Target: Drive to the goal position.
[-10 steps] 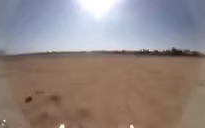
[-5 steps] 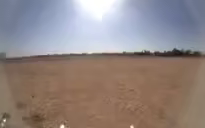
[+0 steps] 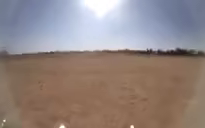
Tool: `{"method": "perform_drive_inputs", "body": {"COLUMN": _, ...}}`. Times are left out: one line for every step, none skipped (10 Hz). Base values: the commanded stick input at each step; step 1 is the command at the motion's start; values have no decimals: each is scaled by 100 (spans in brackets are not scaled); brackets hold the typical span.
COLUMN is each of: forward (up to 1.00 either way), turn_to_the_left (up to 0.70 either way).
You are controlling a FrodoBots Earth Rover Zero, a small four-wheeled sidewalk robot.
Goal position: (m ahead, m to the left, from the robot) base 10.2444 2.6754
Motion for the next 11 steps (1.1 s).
{"method": "perform_drive_inputs", "body": {"forward": 100, "turn_to_the_left": 4}}
{"method": "perform_drive_inputs", "body": {"forward": 100, "turn_to_the_left": 0}}
{"method": "perform_drive_inputs", "body": {"forward": 100, "turn_to_the_left": 0}}
{"method": "perform_drive_inputs", "body": {"forward": 100, "turn_to_the_left": 0}}
{"method": "perform_drive_inputs", "body": {"forward": 100, "turn_to_the_left": 0}}
{"method": "perform_drive_inputs", "body": {"forward": 100, "turn_to_the_left": 0}}
{"method": "perform_drive_inputs", "body": {"forward": 100, "turn_to_the_left": 0}}
{"method": "perform_drive_inputs", "body": {"forward": 100, "turn_to_the_left": 0}}
{"method": "perform_drive_inputs", "body": {"forward": 100, "turn_to_the_left": 0}}
{"method": "perform_drive_inputs", "body": {"forward": 100, "turn_to_the_left": 0}}
{"method": "perform_drive_inputs", "body": {"forward": 100, "turn_to_the_left": 0}}
